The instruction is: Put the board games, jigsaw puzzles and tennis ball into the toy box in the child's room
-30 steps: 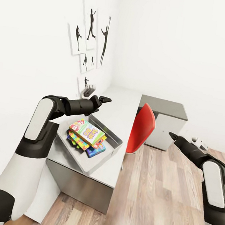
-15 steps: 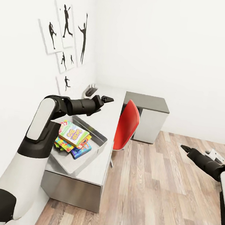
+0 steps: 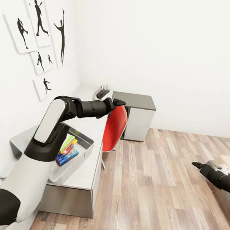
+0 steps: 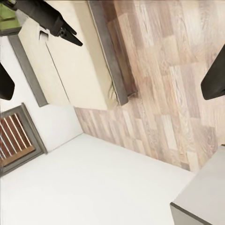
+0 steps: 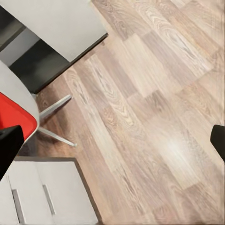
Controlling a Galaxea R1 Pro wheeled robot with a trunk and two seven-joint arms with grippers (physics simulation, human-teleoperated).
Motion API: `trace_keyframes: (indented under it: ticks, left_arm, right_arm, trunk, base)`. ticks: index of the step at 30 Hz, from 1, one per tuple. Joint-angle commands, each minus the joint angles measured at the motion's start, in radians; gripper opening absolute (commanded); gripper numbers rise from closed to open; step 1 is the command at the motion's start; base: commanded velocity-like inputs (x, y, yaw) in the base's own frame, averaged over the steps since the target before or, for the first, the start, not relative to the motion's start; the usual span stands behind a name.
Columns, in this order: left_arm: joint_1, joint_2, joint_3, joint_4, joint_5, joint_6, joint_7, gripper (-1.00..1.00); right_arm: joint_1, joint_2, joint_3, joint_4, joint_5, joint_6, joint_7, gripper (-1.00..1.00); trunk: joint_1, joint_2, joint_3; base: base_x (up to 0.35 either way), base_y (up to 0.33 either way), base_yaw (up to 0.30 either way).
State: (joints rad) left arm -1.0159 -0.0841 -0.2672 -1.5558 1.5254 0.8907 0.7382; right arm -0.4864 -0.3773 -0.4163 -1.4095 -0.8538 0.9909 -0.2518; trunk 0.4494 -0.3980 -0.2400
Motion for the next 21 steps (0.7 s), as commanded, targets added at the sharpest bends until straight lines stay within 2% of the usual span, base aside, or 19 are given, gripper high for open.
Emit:
trace_keyframes:
  ticks: [1, 8, 21]
  left_arm:
    - [-0.002, -0.003, -0.003, 0.0, 0.009, 0.0, 0.01, 1.0]
    - [-0.011, -0.022, -0.016, 0.007, 0.008, -0.002, 0.01, 1.0]
    - [-0.012, -0.026, -0.047, 0.005, 0.009, -0.004, 0.01, 1.0]
  right_arm:
    - [0.005, -0.004, -0.002, 0.004, -0.011, 0.004, -0.001, 1.0]
    - [0.047, -0.03, -0.021, 0.02, -0.01, 0.008, 0.062, 1.0]
    - [0.057, -0.034, -0.023, 0.024, -0.008, 0.009, 0.078, 1.0]
  trunk:
    - [0.001, -0.002, -0.002]
    - [0.001, -0.002, -0.002]
    - [0.001, -0.002, -0.002]
  base:
    - [0.0, 0.0, -0.289]
    - [0.0, 0.0, -0.289]
    - [0.0, 0.0, -0.289]
